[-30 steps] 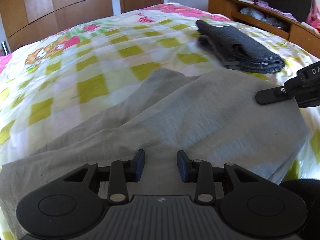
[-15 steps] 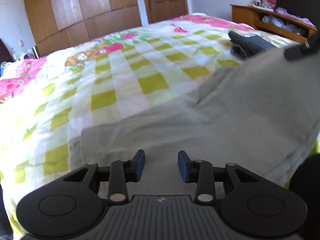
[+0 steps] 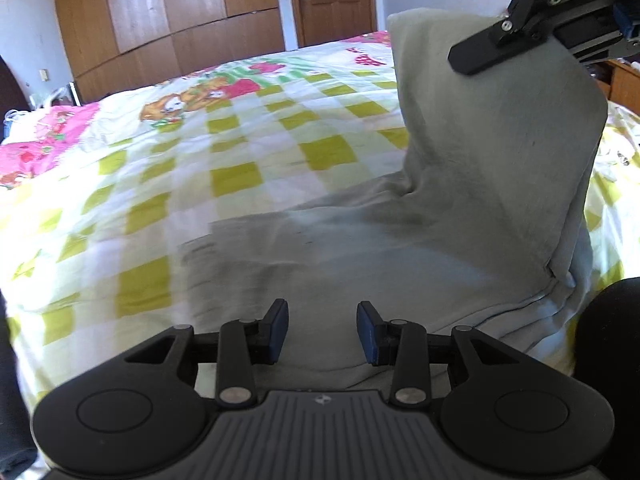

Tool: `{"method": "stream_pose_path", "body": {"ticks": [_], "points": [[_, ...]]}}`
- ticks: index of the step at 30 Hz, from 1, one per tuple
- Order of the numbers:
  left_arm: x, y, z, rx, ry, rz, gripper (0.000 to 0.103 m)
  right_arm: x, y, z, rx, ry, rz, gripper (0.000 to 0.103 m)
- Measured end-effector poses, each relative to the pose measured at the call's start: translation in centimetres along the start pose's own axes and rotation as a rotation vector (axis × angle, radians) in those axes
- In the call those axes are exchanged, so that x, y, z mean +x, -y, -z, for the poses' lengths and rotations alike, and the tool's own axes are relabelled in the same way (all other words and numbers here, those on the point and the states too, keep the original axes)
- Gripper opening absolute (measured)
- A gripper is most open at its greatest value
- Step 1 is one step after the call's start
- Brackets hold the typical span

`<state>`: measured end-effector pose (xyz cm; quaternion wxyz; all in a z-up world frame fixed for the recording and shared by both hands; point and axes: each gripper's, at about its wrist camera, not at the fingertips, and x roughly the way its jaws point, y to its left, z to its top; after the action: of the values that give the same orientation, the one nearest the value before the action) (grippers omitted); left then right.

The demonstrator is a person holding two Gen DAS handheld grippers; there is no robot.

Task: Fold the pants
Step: 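Grasp the trouser edge with the right gripper and lift it up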

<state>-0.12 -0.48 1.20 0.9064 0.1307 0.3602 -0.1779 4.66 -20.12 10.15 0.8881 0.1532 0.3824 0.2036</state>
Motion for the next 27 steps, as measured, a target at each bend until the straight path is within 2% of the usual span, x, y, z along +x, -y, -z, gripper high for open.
{"method": "stream_pose_path", "body": {"ticks": [3,14,22,27], "points": [[-0.5,-0.7,0.5,0.031,0.003,-0.076,0.050,1.6,-1.1,0.2,-0.004,-0.026,-0.007,0.004],[1.5,-2.9,1.4,-0.069,-0.095,0.024,0.049,5.7,-5.9,1.0,-0.082,-0.120,-0.040,0.004],[1.0,-3.3,1.7,-0.098,-0.081,0.053,0.050,10.4,-8.7,3.4,-0.161,-0.237,-0.024,0.004],[0.3,-4.4,1.7,-0.149,-0.051,0.086,0.050,12.0,-8.7,4.1,-0.119,-0.291,-0.048,0.010]]}}
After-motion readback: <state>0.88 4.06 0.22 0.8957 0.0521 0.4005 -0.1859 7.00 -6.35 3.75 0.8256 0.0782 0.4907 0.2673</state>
